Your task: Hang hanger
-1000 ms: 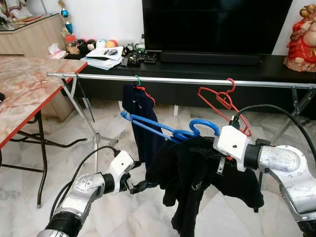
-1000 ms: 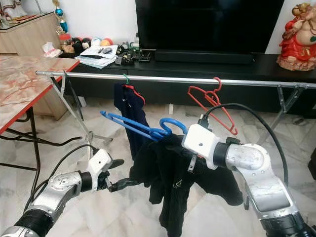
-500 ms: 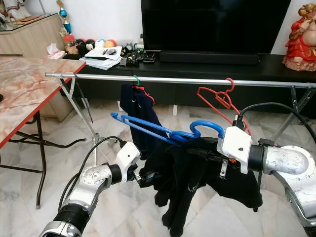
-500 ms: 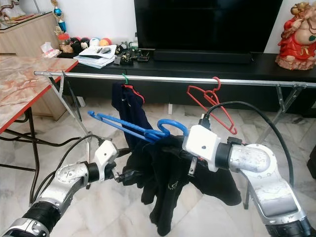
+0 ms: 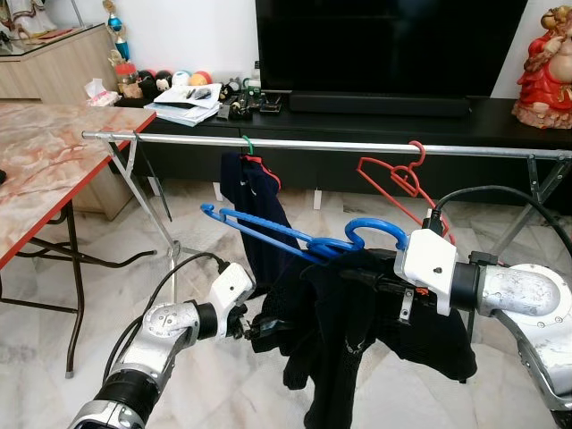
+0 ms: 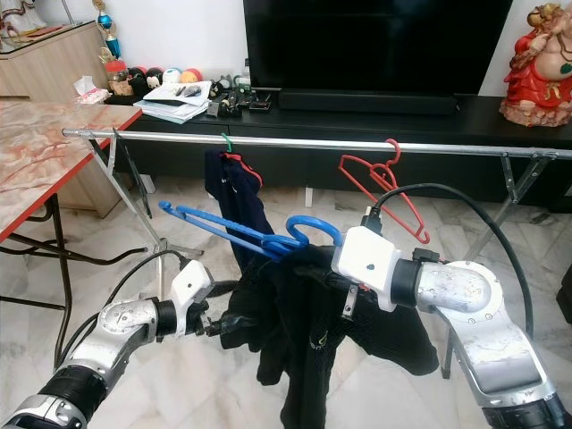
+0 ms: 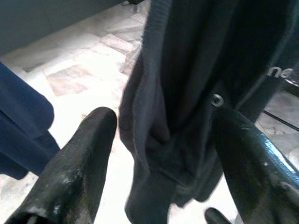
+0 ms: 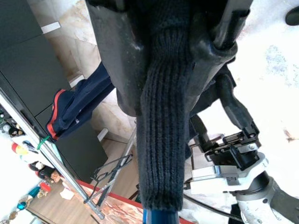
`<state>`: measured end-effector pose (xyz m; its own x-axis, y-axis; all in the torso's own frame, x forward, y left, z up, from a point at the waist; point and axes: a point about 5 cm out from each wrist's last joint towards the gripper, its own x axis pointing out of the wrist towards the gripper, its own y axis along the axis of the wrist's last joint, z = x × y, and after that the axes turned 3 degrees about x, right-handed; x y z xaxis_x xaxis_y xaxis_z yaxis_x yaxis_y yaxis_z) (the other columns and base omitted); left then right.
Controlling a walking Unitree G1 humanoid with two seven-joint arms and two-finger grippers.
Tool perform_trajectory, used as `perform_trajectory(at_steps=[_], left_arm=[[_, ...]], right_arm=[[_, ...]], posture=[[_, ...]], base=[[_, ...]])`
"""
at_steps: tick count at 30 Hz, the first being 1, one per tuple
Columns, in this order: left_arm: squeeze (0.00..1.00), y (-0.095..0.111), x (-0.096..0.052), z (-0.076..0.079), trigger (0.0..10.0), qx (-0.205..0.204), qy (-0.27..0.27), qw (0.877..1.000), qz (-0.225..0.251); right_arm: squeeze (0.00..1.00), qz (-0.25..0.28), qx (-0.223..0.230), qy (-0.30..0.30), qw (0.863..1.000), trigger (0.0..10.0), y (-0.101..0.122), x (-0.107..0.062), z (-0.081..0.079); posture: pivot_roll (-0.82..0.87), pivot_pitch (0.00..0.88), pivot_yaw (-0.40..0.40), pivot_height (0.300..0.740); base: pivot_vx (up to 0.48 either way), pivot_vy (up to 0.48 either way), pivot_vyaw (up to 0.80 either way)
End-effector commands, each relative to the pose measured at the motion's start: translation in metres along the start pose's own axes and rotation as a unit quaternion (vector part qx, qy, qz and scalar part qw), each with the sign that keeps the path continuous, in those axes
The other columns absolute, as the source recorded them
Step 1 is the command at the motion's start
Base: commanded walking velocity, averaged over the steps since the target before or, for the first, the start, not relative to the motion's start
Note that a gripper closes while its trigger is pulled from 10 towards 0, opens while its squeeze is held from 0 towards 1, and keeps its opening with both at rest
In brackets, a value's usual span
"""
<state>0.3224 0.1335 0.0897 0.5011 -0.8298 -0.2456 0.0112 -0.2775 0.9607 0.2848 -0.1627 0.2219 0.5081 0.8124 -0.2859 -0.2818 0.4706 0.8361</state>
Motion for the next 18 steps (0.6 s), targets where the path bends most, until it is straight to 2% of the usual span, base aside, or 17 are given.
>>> perform_trajectory(at_steps=[1, 14, 18], left_arm=[[0.00, -0.0021, -0.0028, 0.0003, 0.0, -0.011, -0.003, 1.000, 0.000], [0.00, -0.0009, -0.0022, -0.0007, 0.0, -0.018, 0.002, 1.000, 0.008], [0.00, 0.0015, -0.0029, -0.0087, 0.0, 0.003, 0.054, 0.998, 0.012]], right_arm=[[0.00, 0.024, -0.024, -0.014, 0.999, 0.0, 0.0147, -0.0036, 0.0070], [0.00, 0.029, -0.024, -0.015, 0.999, 0.0, 0.0165, -0.0028, 0.0082], [0.00, 0.028, -0.023, -0.015, 0.999, 0.0, 0.0160, -0.0026, 0.0084]], posture=[[0.05, 0.058, 0.078, 0.740], [0.05, 0.060, 0.078, 0.740], [0.06, 0.062, 0.079, 0.740]], base=[[0.000, 0.000, 0.00], [0.000, 0.000, 0.00], [0.000, 0.000, 0.00]])
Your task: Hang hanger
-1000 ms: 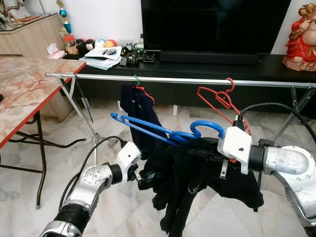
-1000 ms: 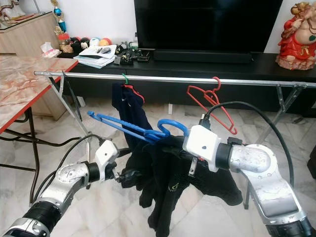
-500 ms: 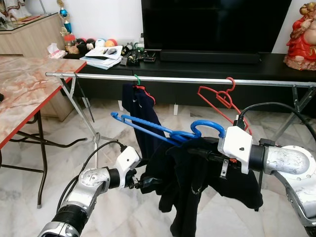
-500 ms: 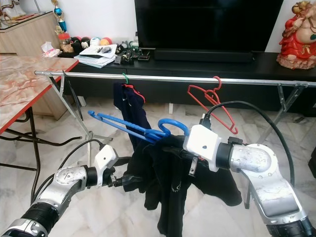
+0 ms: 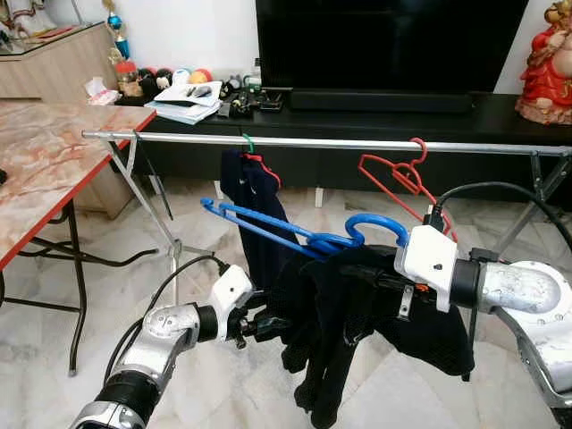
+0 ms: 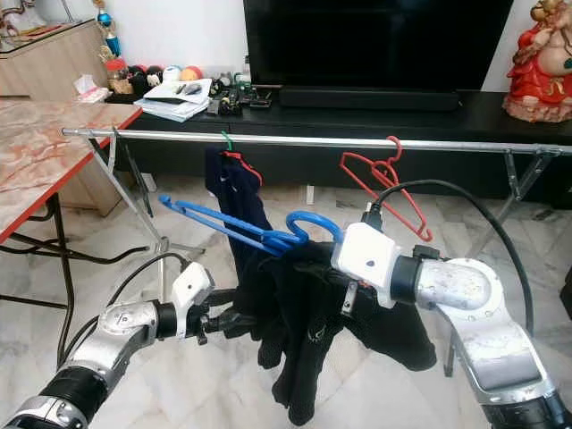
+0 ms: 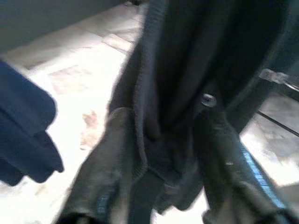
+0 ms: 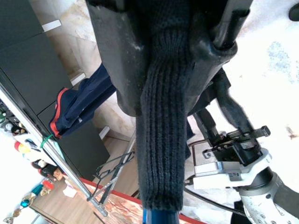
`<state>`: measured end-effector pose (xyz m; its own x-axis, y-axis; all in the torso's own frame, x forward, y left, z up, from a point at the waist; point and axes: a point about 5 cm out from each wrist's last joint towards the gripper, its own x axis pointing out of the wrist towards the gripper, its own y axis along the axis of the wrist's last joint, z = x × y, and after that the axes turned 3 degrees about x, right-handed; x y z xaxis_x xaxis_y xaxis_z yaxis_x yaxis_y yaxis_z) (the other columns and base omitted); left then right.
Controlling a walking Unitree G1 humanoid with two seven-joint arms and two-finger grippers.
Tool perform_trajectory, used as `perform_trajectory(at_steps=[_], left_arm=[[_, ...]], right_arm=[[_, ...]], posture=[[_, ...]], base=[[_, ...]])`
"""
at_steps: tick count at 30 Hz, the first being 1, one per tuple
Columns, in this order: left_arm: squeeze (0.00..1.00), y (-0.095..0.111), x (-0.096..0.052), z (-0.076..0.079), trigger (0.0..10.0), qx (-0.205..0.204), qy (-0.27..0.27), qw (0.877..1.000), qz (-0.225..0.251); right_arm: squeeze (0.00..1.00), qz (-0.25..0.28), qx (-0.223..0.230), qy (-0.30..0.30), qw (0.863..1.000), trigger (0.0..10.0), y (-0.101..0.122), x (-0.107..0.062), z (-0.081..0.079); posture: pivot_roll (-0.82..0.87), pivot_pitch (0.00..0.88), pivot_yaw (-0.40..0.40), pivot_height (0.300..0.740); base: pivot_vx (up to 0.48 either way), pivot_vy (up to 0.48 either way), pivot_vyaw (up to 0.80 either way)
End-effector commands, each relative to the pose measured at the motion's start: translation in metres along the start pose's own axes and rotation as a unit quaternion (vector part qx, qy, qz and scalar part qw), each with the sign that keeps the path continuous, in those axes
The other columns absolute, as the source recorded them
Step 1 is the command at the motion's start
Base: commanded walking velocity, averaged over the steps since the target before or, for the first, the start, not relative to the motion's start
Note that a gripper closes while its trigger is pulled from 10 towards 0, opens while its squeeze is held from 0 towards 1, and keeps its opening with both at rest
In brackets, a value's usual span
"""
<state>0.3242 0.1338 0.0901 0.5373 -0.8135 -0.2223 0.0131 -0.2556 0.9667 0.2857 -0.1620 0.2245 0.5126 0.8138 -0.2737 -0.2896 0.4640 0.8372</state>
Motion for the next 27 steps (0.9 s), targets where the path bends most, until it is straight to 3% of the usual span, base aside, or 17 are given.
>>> perform_trajectory(at_steps=[1, 5, 11, 19, 24, 27], left_arm=[[0.00, 0.002, -0.003, -0.010, 0.0, 0.014, 0.049, 0.999, 0.004], [0.00, 0.006, -0.004, -0.015, 0.0, 0.023, 0.081, 0.996, 0.013], [0.00, 0.007, -0.003, -0.013, 0.0, 0.023, 0.069, 0.997, 0.019], [0.00, 0.011, -0.008, -0.001, 0.0, 0.017, -0.030, 0.999, 0.021], [0.00, 0.014, -0.012, 0.015, 0.0, 0.019, -0.117, 0.993, 0.005], [0.00, 0.015, -0.017, 0.023, 0.0, -0.005, -0.159, 0.987, -0.003]], right_arm=[[0.00, 0.023, -0.021, -0.011, 0.999, 0.0, 0.014, -0.003, 0.007], [0.00, 0.021, -0.021, -0.011, 0.999, 0.0, 0.013, -0.003, 0.006], [0.00, 0.020, -0.022, -0.011, 1.000, 0.0, 0.012, -0.002, 0.006], [0.00, 0.013, -0.021, -0.013, 1.000, 0.0, 0.009, -0.002, 0.005], [0.00, 0.010, -0.020, -0.013, 1.000, 0.0, 0.007, 0.000, 0.004], [0.00, 0.007, -0.020, -0.013, 1.000, 0.0, 0.005, 0.001, 0.004]], posture=[[0.06, 0.062, 0.079, 0.740], [0.06, 0.064, 0.081, 0.740], [0.06, 0.066, 0.084, 0.740], [0.06, 0.068, 0.089, 0.740], [0.07, 0.067, 0.092, 0.740], [0.07, 0.068, 0.094, 0.740]], base=[[0.000, 0.000, 0.00], [0.000, 0.000, 0.00], [0.000, 0.000, 0.00], [0.000, 0.000, 0.00], [0.000, 0.000, 0.00], [0.000, 0.000, 0.00]])
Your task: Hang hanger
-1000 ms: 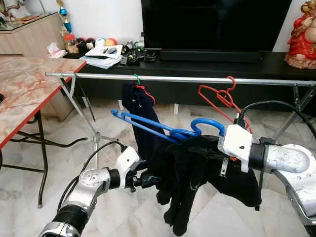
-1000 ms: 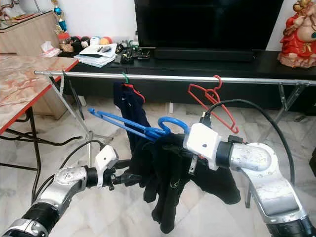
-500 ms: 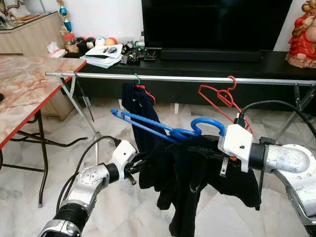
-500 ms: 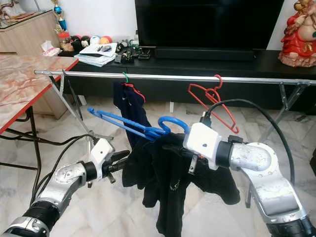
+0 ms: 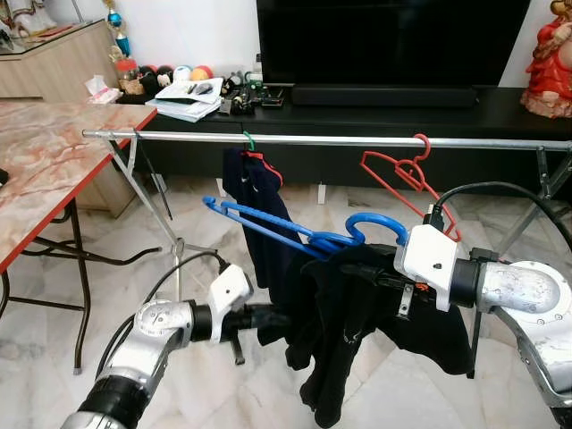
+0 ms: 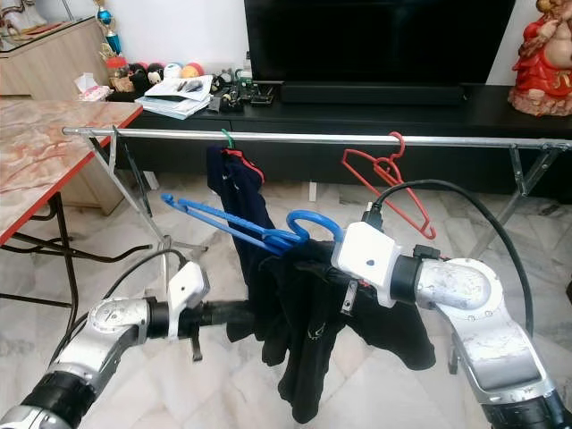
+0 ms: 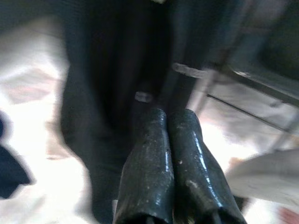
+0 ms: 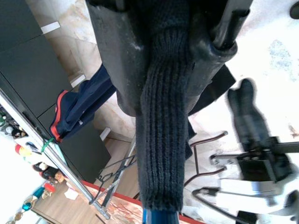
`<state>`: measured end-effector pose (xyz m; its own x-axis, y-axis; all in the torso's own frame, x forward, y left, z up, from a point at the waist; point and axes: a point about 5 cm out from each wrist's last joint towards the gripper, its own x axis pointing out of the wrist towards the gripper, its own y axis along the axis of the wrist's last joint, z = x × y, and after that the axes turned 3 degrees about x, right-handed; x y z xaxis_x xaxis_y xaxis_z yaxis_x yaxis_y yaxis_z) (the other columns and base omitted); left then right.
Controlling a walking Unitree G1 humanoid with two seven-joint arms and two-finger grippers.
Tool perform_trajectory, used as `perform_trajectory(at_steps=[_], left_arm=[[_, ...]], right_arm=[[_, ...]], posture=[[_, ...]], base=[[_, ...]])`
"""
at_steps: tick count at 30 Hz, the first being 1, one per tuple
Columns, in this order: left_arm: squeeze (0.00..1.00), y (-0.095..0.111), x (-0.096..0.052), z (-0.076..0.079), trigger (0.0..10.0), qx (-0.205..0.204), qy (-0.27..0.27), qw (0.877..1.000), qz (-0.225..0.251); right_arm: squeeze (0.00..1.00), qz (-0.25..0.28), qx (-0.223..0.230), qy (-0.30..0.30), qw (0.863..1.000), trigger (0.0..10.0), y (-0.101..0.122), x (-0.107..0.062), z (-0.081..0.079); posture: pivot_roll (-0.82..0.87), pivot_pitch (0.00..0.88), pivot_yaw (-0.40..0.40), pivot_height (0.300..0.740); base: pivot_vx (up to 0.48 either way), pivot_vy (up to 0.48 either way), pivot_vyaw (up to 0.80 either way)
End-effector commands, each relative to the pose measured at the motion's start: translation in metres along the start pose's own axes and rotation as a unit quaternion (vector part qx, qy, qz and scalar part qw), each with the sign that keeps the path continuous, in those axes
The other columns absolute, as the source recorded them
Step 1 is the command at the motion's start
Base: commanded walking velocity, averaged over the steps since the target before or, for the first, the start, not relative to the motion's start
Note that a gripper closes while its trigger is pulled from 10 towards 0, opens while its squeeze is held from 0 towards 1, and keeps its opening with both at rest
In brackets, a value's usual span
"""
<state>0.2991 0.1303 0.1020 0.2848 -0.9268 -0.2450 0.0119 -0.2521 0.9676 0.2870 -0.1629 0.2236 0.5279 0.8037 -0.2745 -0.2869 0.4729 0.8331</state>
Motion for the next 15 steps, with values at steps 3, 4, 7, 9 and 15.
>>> perform_trajectory(at_steps=[3, 4, 7, 9, 15], left_arm=[[0.00, 0.009, -0.005, 0.012, 0.0, -0.049, -0.062, 0.997, 0.016], [0.00, 0.010, -0.005, 0.012, 0.0, -0.045, -0.060, 0.997, 0.018], [0.00, 0.011, -0.005, 0.014, 0.0, -0.032, -0.056, 0.998, 0.013], [0.00, 0.015, -0.004, 0.015, 0.0, -0.016, -0.055, 0.998, 0.015], [0.00, 0.050, 0.007, 0.019, 0.0, 0.068, -0.041, 0.996, 0.029]], right_arm=[[0.00, 0.010, -0.019, -0.005, 1.000, 0.0, 0.007, 0.001, 0.003], [0.00, 0.010, -0.019, -0.005, 1.000, 0.0, 0.007, 0.001, 0.003], [0.00, 0.010, -0.019, -0.005, 1.000, 0.0, 0.006, 0.001, 0.002], [0.00, 0.008, -0.019, -0.005, 1.000, 0.0, 0.005, 0.001, 0.002], [0.00, 0.003, -0.020, -0.009, 1.000, 0.0, 0.003, 0.002, 0.002]], posture=[[0.07, 0.068, 0.096, 0.740], [0.07, 0.067, 0.098, 0.740], [0.07, 0.067, 0.098, 0.740], [0.07, 0.066, 0.099, 0.740], [0.08, 0.065, 0.101, 0.740]], base=[[0.000, 0.000, 0.00], [0.000, 0.000, 0.00], [0.000, 0.000, 0.00], [0.000, 0.000, 0.00], [0.000, 0.000, 0.00]])
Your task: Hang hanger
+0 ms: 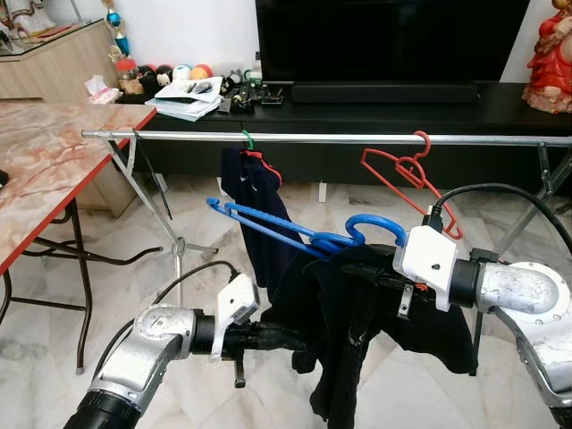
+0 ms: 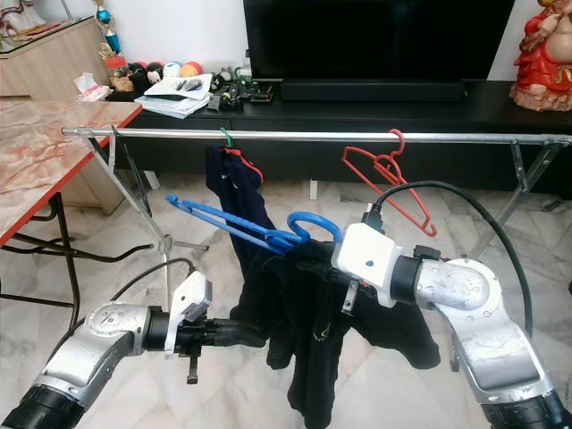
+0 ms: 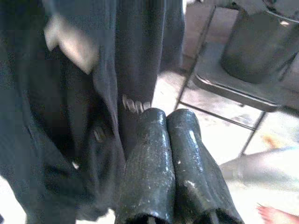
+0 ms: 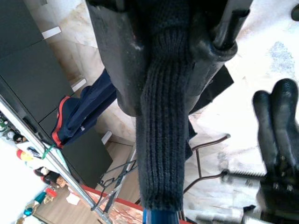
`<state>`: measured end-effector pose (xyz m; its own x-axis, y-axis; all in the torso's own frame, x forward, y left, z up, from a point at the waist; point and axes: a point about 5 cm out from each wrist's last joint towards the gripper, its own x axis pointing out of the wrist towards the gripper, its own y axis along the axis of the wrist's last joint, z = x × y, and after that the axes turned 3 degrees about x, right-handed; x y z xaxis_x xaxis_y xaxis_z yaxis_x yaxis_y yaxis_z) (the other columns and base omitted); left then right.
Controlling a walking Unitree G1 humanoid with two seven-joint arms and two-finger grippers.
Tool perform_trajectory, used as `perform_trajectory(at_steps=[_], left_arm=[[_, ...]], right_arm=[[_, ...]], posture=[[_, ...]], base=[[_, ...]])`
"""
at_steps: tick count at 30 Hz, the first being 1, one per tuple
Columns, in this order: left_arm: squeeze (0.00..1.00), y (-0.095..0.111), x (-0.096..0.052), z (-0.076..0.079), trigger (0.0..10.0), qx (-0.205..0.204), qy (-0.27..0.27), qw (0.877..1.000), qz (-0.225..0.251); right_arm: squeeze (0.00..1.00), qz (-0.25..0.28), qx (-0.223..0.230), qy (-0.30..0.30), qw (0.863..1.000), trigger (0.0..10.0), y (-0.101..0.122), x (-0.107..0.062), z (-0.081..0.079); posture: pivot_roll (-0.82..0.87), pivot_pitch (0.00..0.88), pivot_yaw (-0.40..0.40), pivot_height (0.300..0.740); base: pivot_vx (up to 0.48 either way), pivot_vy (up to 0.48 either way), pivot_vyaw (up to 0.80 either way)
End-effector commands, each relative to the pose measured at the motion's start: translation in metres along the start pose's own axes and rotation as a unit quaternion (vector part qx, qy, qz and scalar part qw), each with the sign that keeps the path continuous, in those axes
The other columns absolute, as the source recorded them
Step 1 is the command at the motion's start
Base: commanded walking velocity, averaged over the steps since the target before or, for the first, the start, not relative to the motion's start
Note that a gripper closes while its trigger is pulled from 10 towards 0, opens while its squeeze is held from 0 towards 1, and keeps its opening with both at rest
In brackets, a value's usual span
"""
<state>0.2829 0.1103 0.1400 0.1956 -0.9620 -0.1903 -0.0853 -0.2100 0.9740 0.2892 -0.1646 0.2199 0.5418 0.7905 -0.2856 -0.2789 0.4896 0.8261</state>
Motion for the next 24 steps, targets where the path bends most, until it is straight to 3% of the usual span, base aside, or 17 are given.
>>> perform_trajectory(at_steps=[1, 4, 8, 18, 21, 22, 24], left_arm=[[0.00, 0.016, 0.007, 0.000, 0.0, 0.045, 0.005, 0.999, 0.006], [0.00, 0.036, 0.020, 0.010, 0.0, 0.097, -0.026, 0.995, 0.025], [0.00, 0.035, 0.019, 0.022, 0.0, 0.122, -0.070, 0.990, 0.000], [0.00, 0.036, 0.016, 0.022, 0.0, 0.213, -0.054, 0.974, -0.058], [0.00, 0.035, 0.016, 0.020, 0.2, 0.204, -0.048, 0.976, -0.057], [0.00, 0.032, 0.015, 0.018, 6.0, 0.179, -0.038, 0.982, -0.055], [0.00, 0.031, 0.014, 0.016, 6.0, 0.162, -0.031, 0.985, -0.054]], right_arm=[[0.00, 0.013, -0.018, -0.004, 1.000, 0.0, 0.007, 0.001, 0.001], [0.00, 0.011, -0.017, -0.006, 1.000, 0.0, 0.006, 0.004, 0.001], [0.00, 0.008, -0.018, -0.007, 1.000, 0.0, 0.004, 0.006, -0.001], [0.00, 0.004, -0.019, -0.010, 1.000, 0.0, 0.001, 0.008, -0.001], [0.00, 0.004, -0.020, -0.009, 1.000, 0.0, 0.001, 0.008, -0.002], [0.00, 0.004, -0.020, -0.009, 1.000, 0.0, 0.001, 0.008, -0.002], [0.00, 0.003, -0.020, -0.009, 1.000, 0.0, 0.001, 0.008, -0.002]], posture=[[0.08, 0.064, 0.102, 0.740], [0.09, 0.060, 0.105, 0.740], [0.09, 0.059, 0.112, 0.740], [0.09, 0.058, 0.118, 0.740], [0.10, 0.058, 0.118, 0.740], [0.09, 0.057, 0.118, 0.740], [0.09, 0.057, 0.118, 0.740]], base=[[0.000, 0.000, 0.00], [0.000, 0.000, 0.00], [0.000, 0.000, 0.00], [0.000, 0.000, 0.00], [0.000, 0.000, 0.00], [0.000, 0.000, 0.00], [0.000, 0.000, 0.00]])
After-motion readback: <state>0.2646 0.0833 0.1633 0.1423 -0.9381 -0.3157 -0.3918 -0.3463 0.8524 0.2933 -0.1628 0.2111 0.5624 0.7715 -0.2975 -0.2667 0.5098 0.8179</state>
